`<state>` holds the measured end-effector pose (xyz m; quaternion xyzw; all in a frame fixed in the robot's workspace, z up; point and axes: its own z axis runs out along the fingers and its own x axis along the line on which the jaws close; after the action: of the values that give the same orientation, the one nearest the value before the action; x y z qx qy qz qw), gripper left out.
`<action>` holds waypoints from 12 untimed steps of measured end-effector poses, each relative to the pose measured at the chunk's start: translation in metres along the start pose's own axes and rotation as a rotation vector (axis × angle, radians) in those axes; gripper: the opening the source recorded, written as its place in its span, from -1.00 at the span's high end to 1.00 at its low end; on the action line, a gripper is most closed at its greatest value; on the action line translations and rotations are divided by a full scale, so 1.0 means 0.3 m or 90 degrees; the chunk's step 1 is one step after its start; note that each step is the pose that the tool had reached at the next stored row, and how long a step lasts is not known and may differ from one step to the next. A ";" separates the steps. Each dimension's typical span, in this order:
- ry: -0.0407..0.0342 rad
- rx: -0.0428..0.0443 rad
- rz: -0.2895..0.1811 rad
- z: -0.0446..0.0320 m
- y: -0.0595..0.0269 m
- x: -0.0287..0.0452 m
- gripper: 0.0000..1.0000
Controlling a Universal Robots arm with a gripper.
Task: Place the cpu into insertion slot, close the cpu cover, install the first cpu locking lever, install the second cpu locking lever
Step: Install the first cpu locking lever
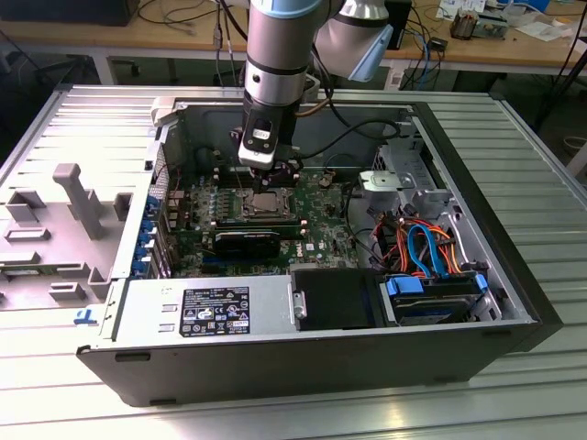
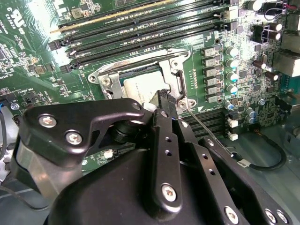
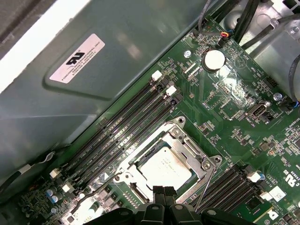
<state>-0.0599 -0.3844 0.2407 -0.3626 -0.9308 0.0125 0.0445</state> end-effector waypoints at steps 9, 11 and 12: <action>-0.0001 0.0002 -0.003 0.000 0.000 0.000 0.79; -0.0002 0.0002 -0.003 0.000 0.000 0.000 0.79; -0.0002 0.0002 -0.004 0.000 0.000 0.000 0.79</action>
<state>-0.0599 -0.3844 0.2407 -0.3599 -0.9319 0.0126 0.0445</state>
